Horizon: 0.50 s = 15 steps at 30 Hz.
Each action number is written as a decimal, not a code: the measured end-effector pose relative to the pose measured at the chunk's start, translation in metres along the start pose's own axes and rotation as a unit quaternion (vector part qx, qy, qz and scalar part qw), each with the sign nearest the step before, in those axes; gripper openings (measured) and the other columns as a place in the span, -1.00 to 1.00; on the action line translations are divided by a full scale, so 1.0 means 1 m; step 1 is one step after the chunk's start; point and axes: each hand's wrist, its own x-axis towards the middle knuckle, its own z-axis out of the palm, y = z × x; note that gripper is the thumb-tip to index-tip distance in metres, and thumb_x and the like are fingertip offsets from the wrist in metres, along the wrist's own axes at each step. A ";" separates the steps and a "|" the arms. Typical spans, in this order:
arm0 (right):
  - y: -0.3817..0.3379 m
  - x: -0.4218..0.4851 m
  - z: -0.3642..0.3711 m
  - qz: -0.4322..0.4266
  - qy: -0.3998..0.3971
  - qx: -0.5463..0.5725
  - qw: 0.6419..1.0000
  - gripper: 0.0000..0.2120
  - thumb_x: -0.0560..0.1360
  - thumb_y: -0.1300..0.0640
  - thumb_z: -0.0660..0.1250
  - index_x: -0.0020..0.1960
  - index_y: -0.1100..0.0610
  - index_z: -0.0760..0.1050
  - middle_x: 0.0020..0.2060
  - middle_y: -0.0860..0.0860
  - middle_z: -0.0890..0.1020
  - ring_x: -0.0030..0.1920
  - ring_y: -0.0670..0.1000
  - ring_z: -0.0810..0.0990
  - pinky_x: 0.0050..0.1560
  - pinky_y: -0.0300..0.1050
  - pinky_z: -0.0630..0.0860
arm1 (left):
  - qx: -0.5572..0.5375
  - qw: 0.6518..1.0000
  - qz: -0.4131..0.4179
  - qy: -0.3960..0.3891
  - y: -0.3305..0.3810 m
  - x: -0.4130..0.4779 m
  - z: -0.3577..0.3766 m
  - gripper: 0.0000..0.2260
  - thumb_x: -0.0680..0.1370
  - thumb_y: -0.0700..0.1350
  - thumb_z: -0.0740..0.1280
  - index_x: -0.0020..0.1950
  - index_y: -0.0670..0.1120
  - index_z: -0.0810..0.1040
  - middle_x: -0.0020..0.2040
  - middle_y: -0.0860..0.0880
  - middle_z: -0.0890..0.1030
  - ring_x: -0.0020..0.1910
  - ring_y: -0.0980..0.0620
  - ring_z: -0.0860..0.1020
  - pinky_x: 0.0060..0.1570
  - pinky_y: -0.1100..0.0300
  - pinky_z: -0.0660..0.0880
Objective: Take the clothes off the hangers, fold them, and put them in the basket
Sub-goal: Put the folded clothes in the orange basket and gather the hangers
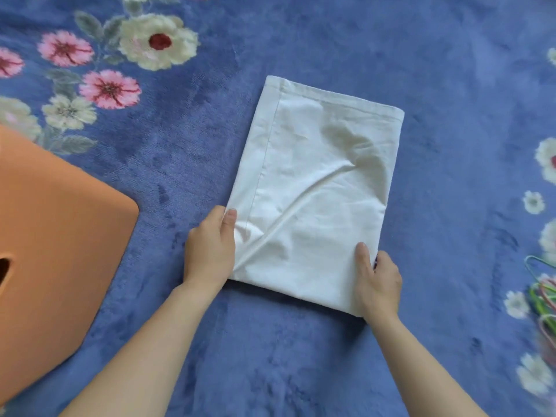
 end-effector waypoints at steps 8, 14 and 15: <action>0.047 -0.056 -0.039 0.010 -0.042 -0.118 0.992 -0.55 0.63 -0.16 0.03 -0.26 0.16 0.20 -0.37 0.11 0.47 -0.33 0.13 0.40 -0.32 0.03 0.27 | -0.087 0.987 -0.132 0.012 -0.038 -0.100 0.008 -0.65 0.68 -0.01 0.10 -0.17 -0.20 0.47 -0.26 0.04 0.55 -0.15 -0.15 0.53 -0.19 0.03 0.36; 0.098 -0.096 -0.051 0.046 -0.076 -0.173 0.981 -0.61 0.62 -0.15 0.06 -0.24 0.11 0.27 -0.32 0.13 0.54 -0.20 0.25 0.50 -0.17 0.12 0.45 | -0.012 0.987 -0.160 -0.006 -0.067 -0.167 0.004 -0.69 0.66 0.06 0.11 -0.21 -0.04 0.41 -0.18 -0.13 0.62 -0.08 -0.27 0.54 -0.20 0.03 0.31; 0.095 -0.091 -0.052 0.033 -0.071 -0.157 0.984 -0.67 0.62 -0.10 0.10 -0.20 0.10 0.30 -0.30 0.10 0.55 -0.21 0.22 0.51 -0.17 0.11 0.45 | 0.002 0.988 -0.153 -0.003 -0.063 -0.161 0.001 -0.74 0.66 0.06 0.13 -0.17 0.00 0.42 -0.17 -0.11 0.61 -0.08 -0.25 0.54 -0.20 0.03 0.32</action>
